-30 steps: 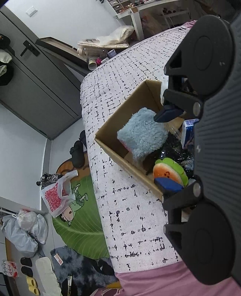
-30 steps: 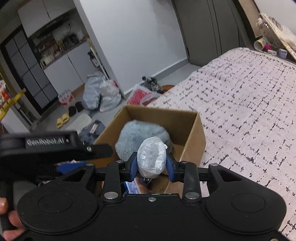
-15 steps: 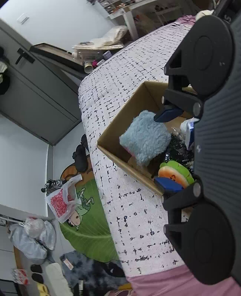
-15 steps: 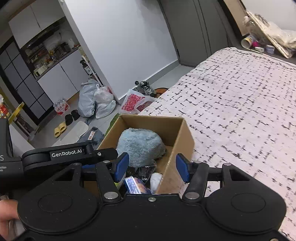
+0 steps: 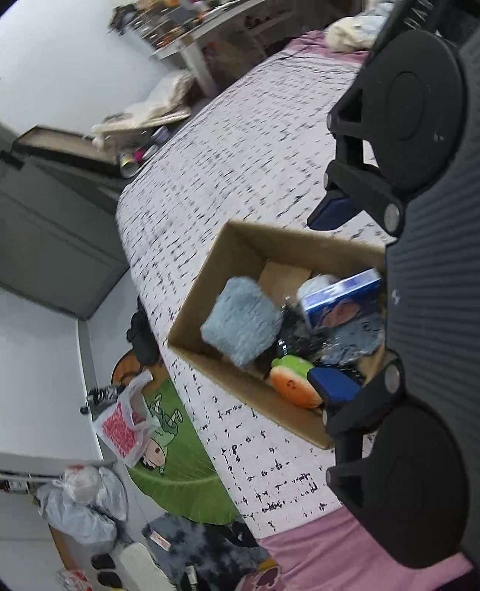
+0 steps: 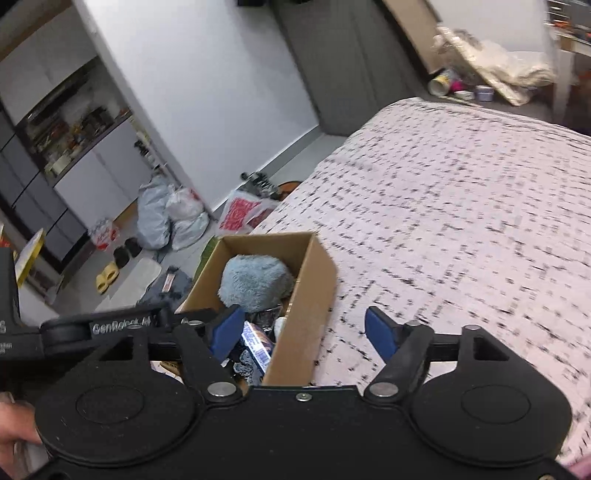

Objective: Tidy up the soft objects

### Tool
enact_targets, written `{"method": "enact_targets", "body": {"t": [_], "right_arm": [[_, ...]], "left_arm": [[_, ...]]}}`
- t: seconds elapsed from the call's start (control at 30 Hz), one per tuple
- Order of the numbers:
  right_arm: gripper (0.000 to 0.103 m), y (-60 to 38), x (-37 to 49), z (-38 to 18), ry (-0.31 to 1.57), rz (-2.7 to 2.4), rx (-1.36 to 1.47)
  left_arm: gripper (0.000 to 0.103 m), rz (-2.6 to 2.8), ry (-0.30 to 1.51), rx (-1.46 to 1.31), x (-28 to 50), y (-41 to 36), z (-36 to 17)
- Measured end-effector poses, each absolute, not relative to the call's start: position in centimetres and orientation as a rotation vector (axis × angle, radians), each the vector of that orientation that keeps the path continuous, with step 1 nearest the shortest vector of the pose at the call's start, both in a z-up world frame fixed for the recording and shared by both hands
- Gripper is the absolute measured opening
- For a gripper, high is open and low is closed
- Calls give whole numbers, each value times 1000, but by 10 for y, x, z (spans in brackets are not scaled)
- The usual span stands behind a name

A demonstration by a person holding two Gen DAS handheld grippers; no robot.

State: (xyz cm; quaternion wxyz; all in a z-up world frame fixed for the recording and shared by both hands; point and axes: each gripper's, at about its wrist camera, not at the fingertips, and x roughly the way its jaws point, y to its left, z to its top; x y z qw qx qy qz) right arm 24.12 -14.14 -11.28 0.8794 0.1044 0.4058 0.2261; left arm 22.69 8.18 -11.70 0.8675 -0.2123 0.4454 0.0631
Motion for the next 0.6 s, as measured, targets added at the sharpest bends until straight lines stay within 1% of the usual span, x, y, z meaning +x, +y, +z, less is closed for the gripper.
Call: {"method": "enact_targets", "body": {"t": [0.07,0.1,0.13,0.27,0.33,0.6], "right_arm": [[82,-150,234,-104,829,452,230],[89,-154,231,-99,819,445,234],[93,-158,226,-95,806,436,238],[97,-174,212,-82,779,411,262],[103,-182,205,-76,772,399,279],[103,-199,183,-60,779,396,293]], "left_arm": [[83,109,939,-431,221,77,-109],[84,96,937,-431,217,75,-104],[86,88,934,-431,214,74,-100],[88,86,915,-406,201,68,-83],[90,77,915,-403,195,65,-75],[95,38,917,-314,173,49,-48]]}}
